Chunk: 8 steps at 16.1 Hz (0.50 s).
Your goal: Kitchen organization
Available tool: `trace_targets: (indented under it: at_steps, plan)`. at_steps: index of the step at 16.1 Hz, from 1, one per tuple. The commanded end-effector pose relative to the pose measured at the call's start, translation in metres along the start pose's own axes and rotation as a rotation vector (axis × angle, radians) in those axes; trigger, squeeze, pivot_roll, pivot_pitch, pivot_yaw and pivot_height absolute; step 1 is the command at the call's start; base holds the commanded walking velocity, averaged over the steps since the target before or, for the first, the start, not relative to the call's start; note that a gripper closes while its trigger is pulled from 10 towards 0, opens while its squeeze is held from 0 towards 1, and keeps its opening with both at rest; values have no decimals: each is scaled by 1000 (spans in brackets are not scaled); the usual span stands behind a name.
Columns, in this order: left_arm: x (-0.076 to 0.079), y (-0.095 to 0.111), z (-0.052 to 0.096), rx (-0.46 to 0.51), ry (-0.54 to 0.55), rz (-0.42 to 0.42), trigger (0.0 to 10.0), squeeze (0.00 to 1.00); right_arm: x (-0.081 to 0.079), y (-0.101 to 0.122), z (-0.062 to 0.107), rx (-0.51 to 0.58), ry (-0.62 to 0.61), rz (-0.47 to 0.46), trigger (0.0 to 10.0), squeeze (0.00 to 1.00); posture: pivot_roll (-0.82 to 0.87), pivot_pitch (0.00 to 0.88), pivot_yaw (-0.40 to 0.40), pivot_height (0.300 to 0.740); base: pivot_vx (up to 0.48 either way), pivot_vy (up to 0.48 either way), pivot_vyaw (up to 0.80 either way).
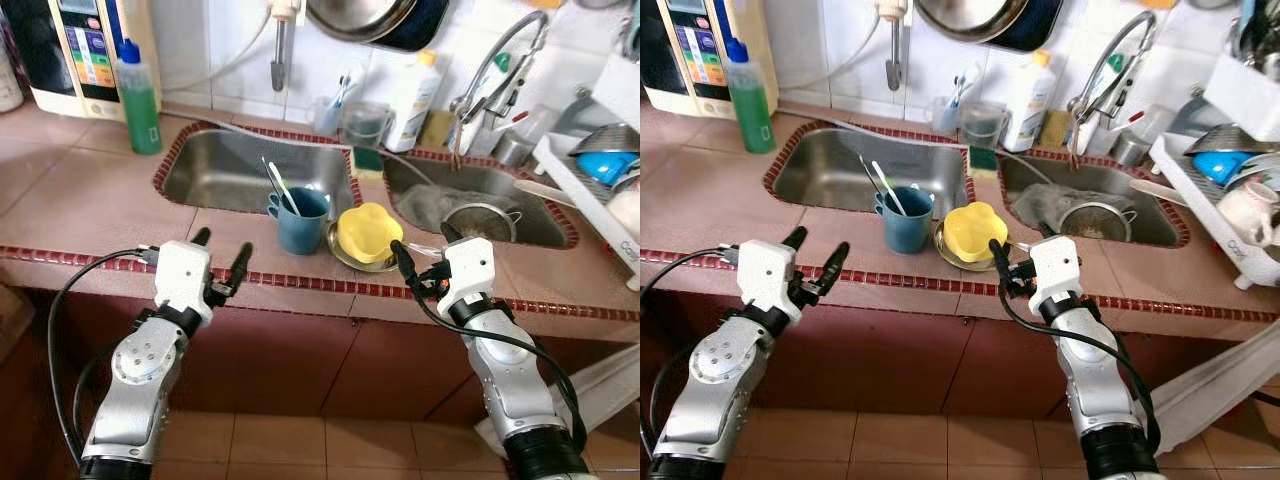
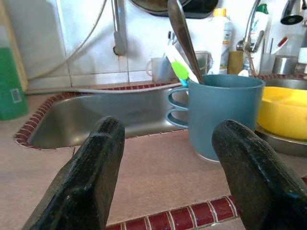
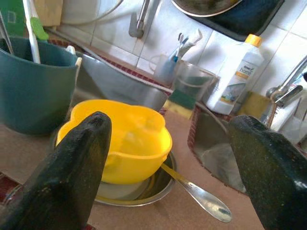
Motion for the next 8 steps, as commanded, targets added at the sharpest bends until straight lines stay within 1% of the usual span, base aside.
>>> trace_targets:
  at_steps: [1, 2, 8]
  plan:
    - [5, 4, -2, 15, -19, -8, 10000, 0, 8, 5, -3, 17, -18, 7, 10000, 0, 58, 0, -145, 740, 0, 0, 0]
    - [7, 5, -2, 19, -32, 8, 10000, 0, 8, 6, -3, 21, -17, 8, 10000, 0, 57, 0, -141, 740, 0, -412, 0]
    - [5, 7, -3, 27, -26, 16, 10000, 0, 7, 9, -4, 32, -19, 7, 10000, 0, 53, 0, -141, 740, 0, -480, 0]
Point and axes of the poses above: a point about 5 cm out from each wrist's last joint towards the gripper, its own z axis pointing back from the gripper into the wrist, its own y axis along the axis of the wrist's last joint, x = y × z, the point moved 6 cm from there along -z, pointing out of the wrist towards the gripper, and after that the axes turned 8 degrees about z, right-handed, at the moved point
